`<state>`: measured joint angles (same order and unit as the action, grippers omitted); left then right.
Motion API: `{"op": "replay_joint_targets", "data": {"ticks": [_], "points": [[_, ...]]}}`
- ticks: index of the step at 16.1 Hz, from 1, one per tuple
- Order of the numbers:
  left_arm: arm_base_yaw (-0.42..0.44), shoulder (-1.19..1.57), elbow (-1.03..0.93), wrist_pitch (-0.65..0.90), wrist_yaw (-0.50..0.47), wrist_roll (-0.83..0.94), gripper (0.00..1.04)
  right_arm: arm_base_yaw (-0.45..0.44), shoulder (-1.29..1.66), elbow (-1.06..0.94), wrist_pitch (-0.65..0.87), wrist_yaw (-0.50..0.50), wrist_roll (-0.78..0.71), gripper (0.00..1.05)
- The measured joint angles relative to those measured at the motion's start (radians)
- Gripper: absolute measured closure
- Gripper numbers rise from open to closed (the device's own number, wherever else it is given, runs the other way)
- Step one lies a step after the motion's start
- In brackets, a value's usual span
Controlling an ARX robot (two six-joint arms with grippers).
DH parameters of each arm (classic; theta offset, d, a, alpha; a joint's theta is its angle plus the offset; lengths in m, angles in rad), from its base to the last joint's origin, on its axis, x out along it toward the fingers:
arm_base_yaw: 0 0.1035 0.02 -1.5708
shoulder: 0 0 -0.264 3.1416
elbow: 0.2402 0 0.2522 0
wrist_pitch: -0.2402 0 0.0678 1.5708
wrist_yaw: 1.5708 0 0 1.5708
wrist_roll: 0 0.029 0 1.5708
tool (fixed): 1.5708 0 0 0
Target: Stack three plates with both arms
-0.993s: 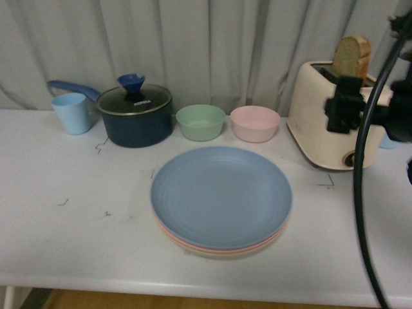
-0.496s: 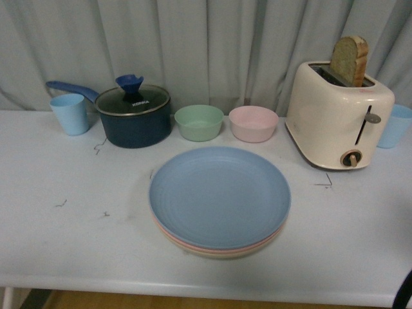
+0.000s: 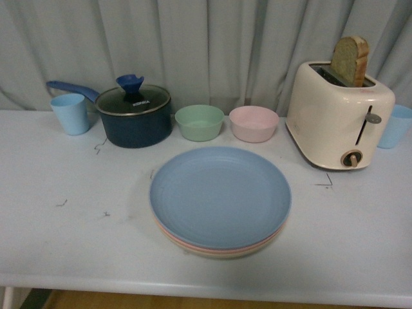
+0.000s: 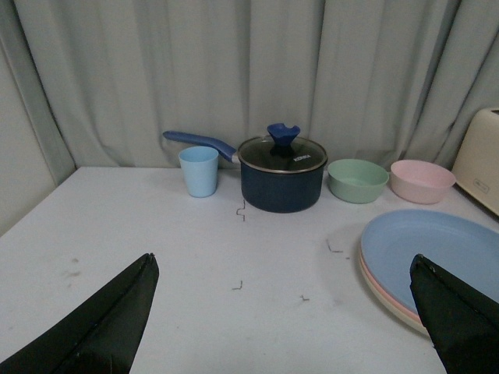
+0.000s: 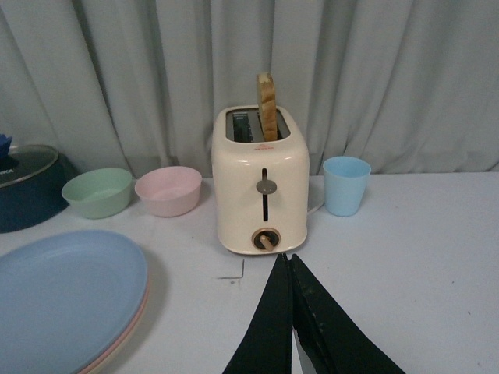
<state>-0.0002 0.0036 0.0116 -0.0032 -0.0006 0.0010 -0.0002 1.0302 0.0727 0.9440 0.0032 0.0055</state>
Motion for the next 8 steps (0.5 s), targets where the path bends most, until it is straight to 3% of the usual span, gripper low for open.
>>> {"op": "replay_joint_targets", "data": {"ticks": [8], "points": [[0.0,0.0,0.0,0.0,0.0,0.0,0.07,0.0,-0.151,-0.034,-0.115,0.0,0.0,1.03]]}}
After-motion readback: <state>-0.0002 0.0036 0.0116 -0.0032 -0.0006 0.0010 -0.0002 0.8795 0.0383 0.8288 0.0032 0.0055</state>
